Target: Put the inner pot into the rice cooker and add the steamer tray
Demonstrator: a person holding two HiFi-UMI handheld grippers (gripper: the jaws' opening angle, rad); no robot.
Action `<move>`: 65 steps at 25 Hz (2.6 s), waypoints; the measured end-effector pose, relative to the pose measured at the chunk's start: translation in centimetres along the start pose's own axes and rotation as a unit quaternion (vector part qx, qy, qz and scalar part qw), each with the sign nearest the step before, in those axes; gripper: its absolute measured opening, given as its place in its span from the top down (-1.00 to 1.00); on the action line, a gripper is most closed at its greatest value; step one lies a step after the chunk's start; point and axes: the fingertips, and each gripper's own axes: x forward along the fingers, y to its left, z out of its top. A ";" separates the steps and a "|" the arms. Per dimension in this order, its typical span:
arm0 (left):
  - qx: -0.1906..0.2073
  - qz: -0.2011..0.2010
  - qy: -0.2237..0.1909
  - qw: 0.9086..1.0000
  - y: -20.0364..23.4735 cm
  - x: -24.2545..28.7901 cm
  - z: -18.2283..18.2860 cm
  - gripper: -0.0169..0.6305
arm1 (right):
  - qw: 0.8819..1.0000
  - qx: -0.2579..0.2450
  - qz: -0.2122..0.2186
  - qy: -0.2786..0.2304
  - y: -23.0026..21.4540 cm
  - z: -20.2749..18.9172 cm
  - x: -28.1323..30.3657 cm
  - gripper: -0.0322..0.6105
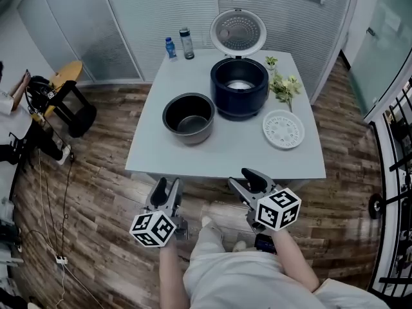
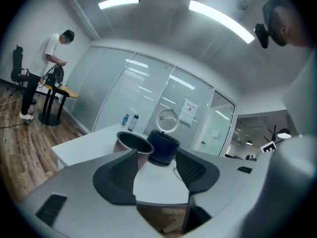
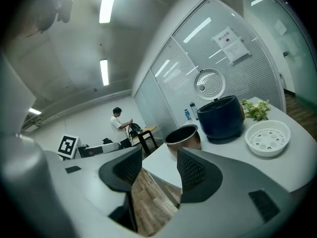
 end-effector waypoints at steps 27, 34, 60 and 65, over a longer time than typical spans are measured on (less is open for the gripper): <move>-0.039 -0.016 0.116 0.992 20.5 24.5 4.6 0.27 | 0.987 0.062 -0.142 0.052 -13.5 5.1 26.7 0.23; -0.049 -0.036 0.142 0.988 21.9 28.1 3.7 0.29 | 0.977 0.072 -0.188 0.076 -16.5 3.9 28.9 0.23; -0.062 -0.044 0.162 0.984 22.2 31.2 2.3 0.66 | 0.969 0.069 -0.208 0.110 -18.0 1.9 31.0 0.44; -0.072 -0.048 0.145 0.986 21.9 30.9 3.3 0.67 | 0.975 0.071 -0.192 0.090 -17.4 3.1 30.7 0.47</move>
